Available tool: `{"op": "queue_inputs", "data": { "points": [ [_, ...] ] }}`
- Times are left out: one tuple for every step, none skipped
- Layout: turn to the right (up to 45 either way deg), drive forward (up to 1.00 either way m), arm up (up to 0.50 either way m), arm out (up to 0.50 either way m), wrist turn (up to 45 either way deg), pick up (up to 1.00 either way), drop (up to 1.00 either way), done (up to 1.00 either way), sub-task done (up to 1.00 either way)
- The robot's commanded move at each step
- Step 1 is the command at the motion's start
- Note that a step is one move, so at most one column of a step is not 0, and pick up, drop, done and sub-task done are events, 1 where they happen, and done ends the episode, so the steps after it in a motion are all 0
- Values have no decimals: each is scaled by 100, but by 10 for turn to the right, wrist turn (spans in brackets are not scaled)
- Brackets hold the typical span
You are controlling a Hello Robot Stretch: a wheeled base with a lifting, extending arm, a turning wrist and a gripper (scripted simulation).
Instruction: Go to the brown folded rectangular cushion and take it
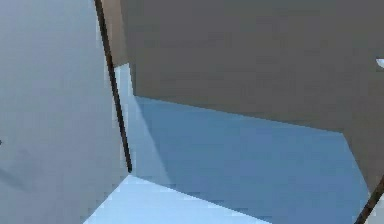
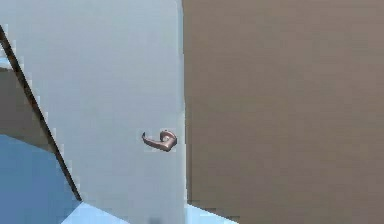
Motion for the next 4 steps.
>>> {"op": "queue_inputs", "data": {
  "points": [
    [120, 0, 0, 0, 0, 0, 0, 0, 0],
    [0, 100, 0, 0, 0, 0, 0, 0, 0],
    [0, 55, 0, 0, 0, 0, 0, 0, 0],
    [-300, 0, 0, 0, 0, 0, 0, 0, 0]
  ]
}}
